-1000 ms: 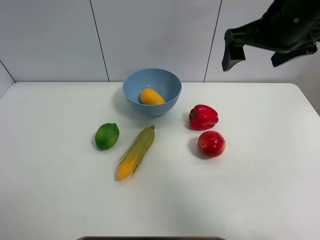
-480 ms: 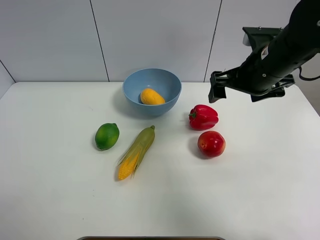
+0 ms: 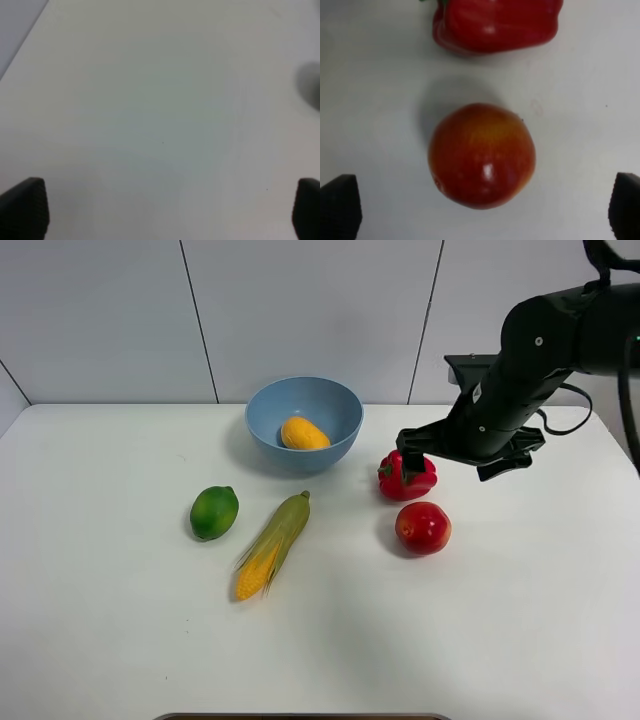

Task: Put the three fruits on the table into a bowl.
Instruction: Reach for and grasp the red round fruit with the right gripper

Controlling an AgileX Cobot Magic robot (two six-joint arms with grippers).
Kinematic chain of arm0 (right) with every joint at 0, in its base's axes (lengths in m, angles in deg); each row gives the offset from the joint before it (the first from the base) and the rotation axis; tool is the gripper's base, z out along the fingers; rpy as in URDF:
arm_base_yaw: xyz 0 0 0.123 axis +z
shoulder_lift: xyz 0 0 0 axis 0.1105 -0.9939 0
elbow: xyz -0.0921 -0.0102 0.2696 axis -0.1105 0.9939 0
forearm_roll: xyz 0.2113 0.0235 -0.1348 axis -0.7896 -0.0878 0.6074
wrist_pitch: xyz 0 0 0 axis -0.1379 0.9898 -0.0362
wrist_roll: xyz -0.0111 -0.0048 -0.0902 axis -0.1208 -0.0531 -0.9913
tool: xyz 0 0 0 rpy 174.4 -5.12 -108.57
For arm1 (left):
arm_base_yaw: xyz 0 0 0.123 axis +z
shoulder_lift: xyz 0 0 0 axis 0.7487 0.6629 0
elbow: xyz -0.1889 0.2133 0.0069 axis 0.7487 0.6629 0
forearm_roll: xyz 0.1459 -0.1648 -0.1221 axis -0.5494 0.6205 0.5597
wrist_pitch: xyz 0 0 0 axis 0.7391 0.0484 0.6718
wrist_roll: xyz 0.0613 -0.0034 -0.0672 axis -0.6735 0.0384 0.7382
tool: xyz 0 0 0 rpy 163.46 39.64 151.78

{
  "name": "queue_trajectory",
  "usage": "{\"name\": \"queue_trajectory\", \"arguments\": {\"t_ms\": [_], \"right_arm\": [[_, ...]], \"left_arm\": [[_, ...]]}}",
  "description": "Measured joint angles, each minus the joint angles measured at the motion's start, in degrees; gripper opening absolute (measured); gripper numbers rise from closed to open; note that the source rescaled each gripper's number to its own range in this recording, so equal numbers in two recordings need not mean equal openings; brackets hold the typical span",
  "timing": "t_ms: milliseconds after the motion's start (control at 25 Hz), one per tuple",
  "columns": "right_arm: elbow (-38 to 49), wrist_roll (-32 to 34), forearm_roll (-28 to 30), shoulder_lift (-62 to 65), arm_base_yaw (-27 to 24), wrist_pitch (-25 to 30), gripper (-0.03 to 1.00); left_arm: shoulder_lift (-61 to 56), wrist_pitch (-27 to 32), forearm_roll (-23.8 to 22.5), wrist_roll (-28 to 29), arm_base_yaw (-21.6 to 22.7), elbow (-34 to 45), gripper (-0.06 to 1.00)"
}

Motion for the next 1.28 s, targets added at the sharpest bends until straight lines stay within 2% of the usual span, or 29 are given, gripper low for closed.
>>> {"name": "queue_trajectory", "arguments": {"t_ms": [520, 920, 1280], "right_arm": [[0.4, -2.9, -3.4, -4.3, 0.0, 1.9, 1.00], [0.4, -4.5, -3.4, -7.6, 0.0, 1.9, 1.00], [0.4, -5.6, -2.5, -10.8, 0.0, -0.2, 1.00]], "left_arm": [[0.0, 0.0, 0.0, 0.0, 0.0, 0.0, 1.00], [0.0, 0.0, 0.0, 0.0, 0.0, 0.0, 1.00], [0.0, 0.0, 0.0, 0.0, 0.0, 0.0, 1.00]]}}
